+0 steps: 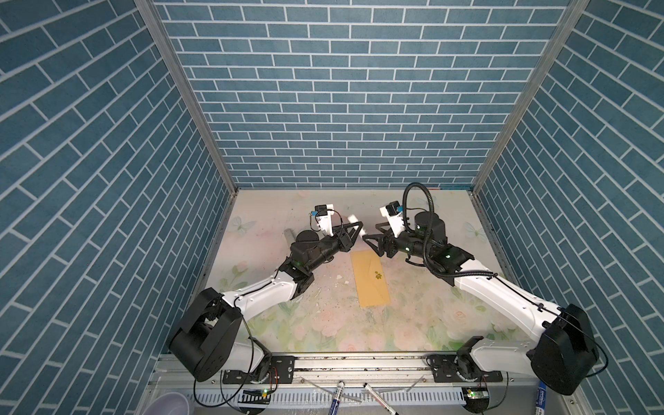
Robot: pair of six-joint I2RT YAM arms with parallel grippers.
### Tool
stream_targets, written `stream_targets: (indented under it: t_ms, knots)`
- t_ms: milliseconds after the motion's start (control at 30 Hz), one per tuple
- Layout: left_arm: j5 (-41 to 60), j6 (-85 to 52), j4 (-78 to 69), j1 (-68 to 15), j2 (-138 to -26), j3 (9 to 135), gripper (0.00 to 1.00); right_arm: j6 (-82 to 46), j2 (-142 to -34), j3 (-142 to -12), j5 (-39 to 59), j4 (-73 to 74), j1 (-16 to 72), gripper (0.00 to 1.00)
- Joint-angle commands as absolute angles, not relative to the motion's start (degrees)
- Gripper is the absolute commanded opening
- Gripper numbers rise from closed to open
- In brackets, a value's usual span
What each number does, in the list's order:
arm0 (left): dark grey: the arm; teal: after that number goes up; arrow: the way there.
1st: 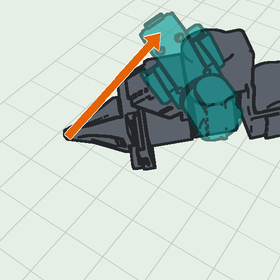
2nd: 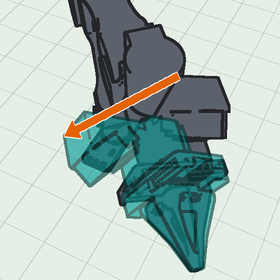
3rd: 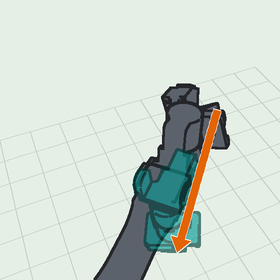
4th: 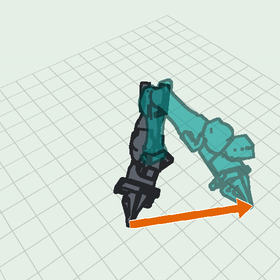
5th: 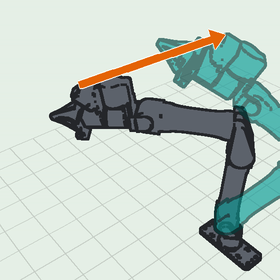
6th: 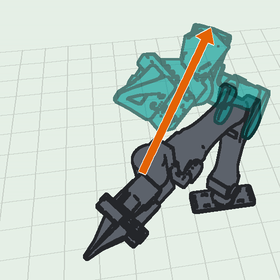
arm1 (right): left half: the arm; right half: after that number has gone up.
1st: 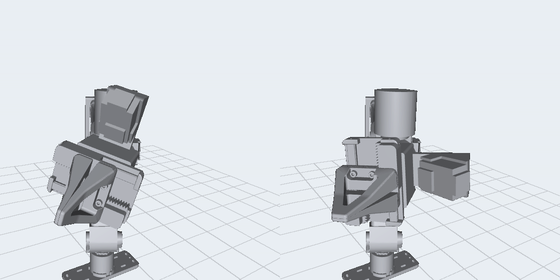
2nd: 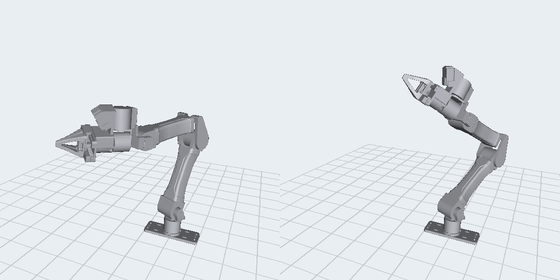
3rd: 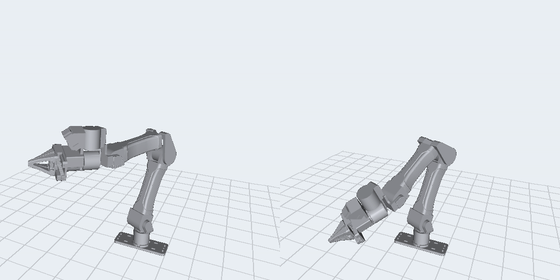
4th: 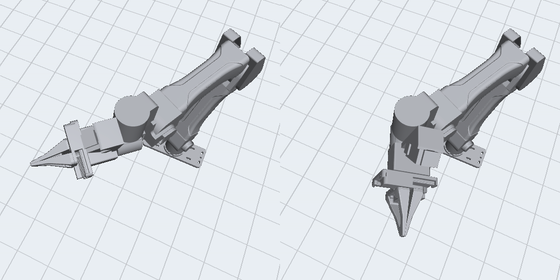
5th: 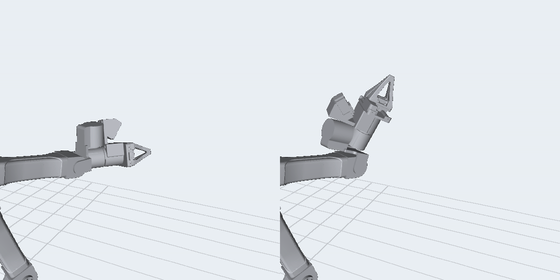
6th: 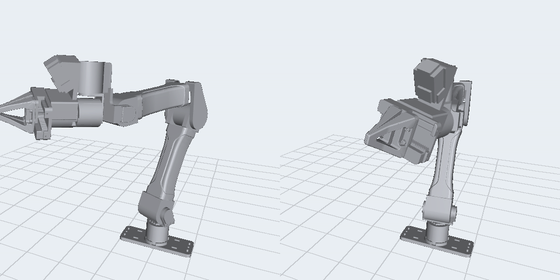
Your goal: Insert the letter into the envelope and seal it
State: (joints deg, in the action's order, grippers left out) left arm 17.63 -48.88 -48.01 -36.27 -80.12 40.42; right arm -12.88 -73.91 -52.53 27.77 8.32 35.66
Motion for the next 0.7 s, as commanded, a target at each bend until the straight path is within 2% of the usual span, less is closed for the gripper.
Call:
stream_targets:
  t_ms: [0, 200, 500, 667]
  knots:
    - [20.5, -50.2, -50.4, -36.0, -79.0, 42.3, 0.00, -23.5, -75.7, -48.5, 47.2, 19.6, 33.0, 0.72]
    - [20.5, -51.8, -52.7, -36.1, -79.1, 41.6, 0.00, -28.6, -79.5, -47.7, 51.9, 26.5, 31.5, 0.62]
    - [20.7, -51.9, -52.6, -36.1, -79.5, 41.5, 0.00, -31.5, -80.7, -47.1, 52.7, 31.3, 30.7, 0.36]
    - [21.0, -51.9, -52.3, -36.0, -80.0, 41.8, 0.00, -31.6, -80.5, -47.1, 52.4, 30.7, 30.2, 0.17]
